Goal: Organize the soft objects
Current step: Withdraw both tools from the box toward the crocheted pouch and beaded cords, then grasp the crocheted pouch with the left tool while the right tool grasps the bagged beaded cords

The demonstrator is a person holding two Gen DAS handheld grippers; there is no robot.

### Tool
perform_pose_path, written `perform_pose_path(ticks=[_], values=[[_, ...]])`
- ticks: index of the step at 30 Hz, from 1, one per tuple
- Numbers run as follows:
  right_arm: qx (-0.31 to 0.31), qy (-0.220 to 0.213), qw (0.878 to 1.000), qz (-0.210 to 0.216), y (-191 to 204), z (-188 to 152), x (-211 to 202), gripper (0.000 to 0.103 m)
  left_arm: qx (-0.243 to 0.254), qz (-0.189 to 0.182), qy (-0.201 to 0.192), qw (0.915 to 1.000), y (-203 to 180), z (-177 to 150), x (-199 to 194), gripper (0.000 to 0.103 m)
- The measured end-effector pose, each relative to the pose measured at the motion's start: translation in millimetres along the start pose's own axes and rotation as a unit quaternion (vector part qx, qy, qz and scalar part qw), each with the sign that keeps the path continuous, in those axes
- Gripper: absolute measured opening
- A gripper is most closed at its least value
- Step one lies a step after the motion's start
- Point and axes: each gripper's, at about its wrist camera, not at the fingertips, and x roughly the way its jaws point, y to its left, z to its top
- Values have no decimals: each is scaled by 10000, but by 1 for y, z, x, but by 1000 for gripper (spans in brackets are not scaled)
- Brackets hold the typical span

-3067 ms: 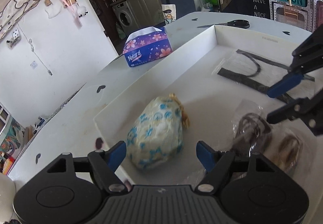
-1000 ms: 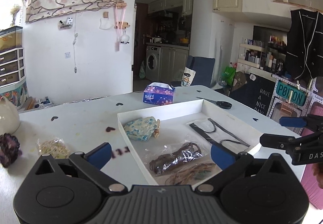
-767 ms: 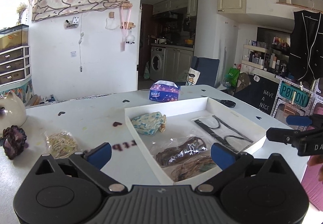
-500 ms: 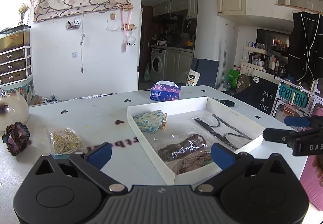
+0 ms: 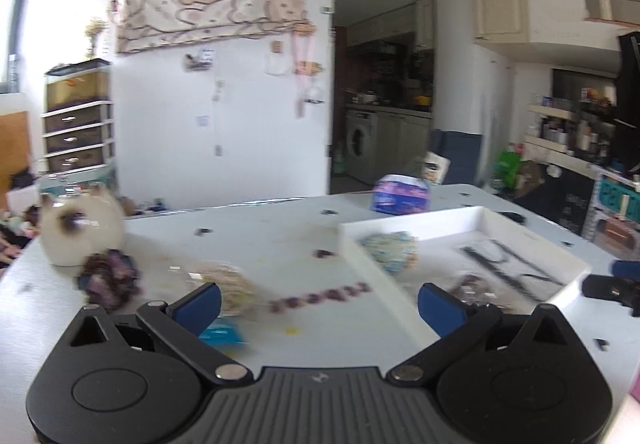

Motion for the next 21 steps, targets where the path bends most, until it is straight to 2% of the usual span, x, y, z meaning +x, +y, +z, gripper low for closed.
perform_pose_path(ticks=[11,14,18,21], values=[[-153,-224,9979,595,53,2,17,103,-40,749,28,9972,90,13,14,103],[-145,-272,9971,701,70,4,25,103,135,698,36,9975,115,14,30,103],[-65,-132,9961,870,88,8,39,103,169,1021,327,9941,146,12,60,103],[-144,17,9951,983,99,9,49,103,213,1049,408,9934,167,9,79,103]])
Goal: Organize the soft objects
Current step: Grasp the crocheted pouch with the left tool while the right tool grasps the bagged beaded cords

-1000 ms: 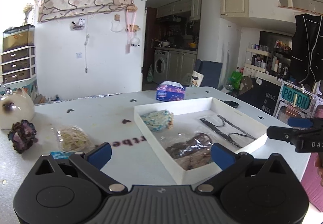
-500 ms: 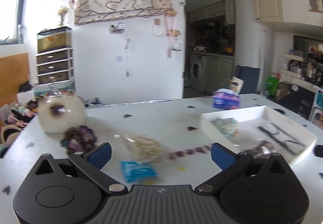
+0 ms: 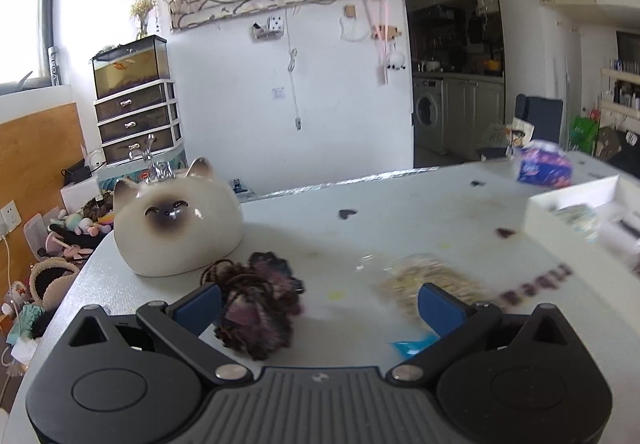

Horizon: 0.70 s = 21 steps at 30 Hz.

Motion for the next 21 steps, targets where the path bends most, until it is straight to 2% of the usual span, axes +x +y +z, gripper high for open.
perform_pose_path(ticks=[6,12,14,17,21], values=[[-152,153,9997,89,14,2,14,103,52,81,427,9990,27,-10,55,101],[-216,245,9986,405,30,21,35,103,-515,35,485,9975,53,-17,88,88],[-266,307,9981,457,39,31,47,103,-712,-79,482,9963,61,-20,93,83],[-338,501,9960,662,52,43,74,103,-849,-184,613,9943,66,-21,99,81],[-266,934,9905,977,70,53,120,103,-760,-388,591,9946,63,-20,99,78]])
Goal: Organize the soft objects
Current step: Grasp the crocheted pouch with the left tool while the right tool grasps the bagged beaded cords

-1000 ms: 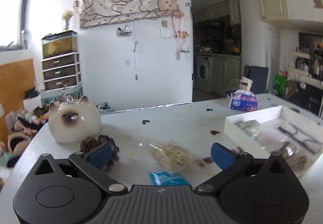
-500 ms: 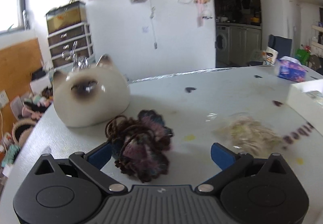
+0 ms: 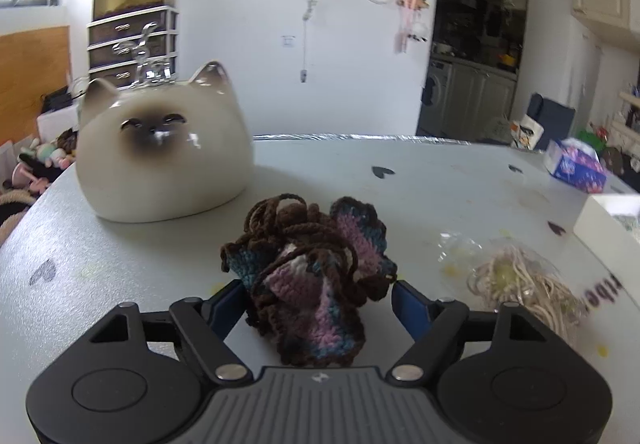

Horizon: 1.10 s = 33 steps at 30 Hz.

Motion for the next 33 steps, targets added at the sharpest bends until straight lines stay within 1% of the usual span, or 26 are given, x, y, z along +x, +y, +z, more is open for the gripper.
perform_pose_path(ticks=[2,4,5,7,10,15,17,18,19,20,23,25,27,29,30,31,32,33], values=[[80,138,9998,134,4,9,26,103,145,-4,57,9999,-6,0,2,76],[222,243,9992,209,6,17,51,103,334,74,160,9993,-12,-1,5,71],[309,285,9988,231,6,21,62,103,415,112,190,9989,-16,-1,6,70],[500,352,9980,187,6,26,85,103,489,152,238,9984,-18,-1,7,64],[593,471,9970,145,9,28,113,103,421,118,239,9988,-16,-1,8,58],[376,704,9968,71,15,15,139,103,220,73,184,9996,-8,-2,6,58],[305,825,9961,28,15,10,145,103,184,56,173,9997,-7,-2,6,63],[269,861,9959,-7,15,9,147,103,152,57,156,9997,-8,-2,5,78],[248,873,9959,-39,15,7,149,103,115,26,137,9998,-7,-2,4,90],[247,904,9956,-52,14,6,151,103,62,-46,135,9999,-6,-3,3,92],[368,1058,9937,-10,10,0,159,103,-57,-316,132,9994,-6,-4,1,95],[379,973,9945,26,8,-2,159,102,-169,-295,46,9994,-8,-4,0,95],[351,937,9950,-8,8,-3,158,98,-305,-274,33,9992,-8,-2,3,95],[324,863,9957,24,9,-5,156,88,-503,-192,55,9985,-6,1,9,95],[301,833,9961,43,9,-6,155,85,-656,-171,52,9977,-4,2,12,95],[293,797,9964,63,9,-6,154,78,-835,-170,17,9964,0,4,15,94],[285,774,9966,59,8,-7,153,77,-1008,-173,-41,9948,3,5,17,93],[264,755,9968,63,9,-8,153,76,-1166,-179,-96,9930,5,6,18,88]])
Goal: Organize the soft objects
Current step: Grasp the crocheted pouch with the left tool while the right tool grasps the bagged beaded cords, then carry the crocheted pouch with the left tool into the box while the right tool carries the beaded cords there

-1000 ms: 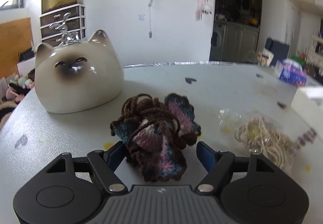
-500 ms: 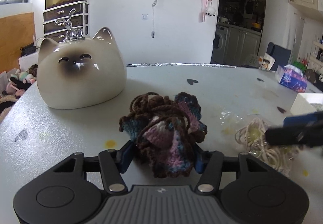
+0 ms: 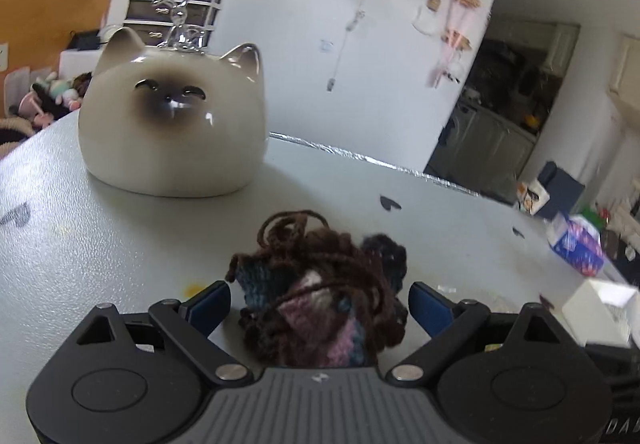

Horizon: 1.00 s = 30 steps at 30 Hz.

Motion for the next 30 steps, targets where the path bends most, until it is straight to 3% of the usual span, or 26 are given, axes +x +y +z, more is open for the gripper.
perform_pose_path(ticks=[1,3,7,15,19,24,30], values=[[-26,-23,10000,-10,0,-1,0,73,-94,-10,-36,9999,1,1,1,77],[-47,-64,10000,-32,1,-2,-1,71,-77,67,-52,9999,-2,1,2,69],[-49,-104,9999,-7,0,-2,-3,63,57,109,-32,9999,-6,1,1,60],[20,-126,9999,-25,-5,0,-9,57,255,97,-41,9996,-18,-9,-11,57],[65,-350,9993,-105,-8,1,-23,57,293,182,-196,9992,-22,-13,-23,57],[84,-692,9975,-116,-10,8,-46,57,303,230,-565,9977,-28,-16,-48,57],[252,-1138,9930,195,-15,21,-91,57,336,127,-1062,9937,-40,-13,-81,57]])
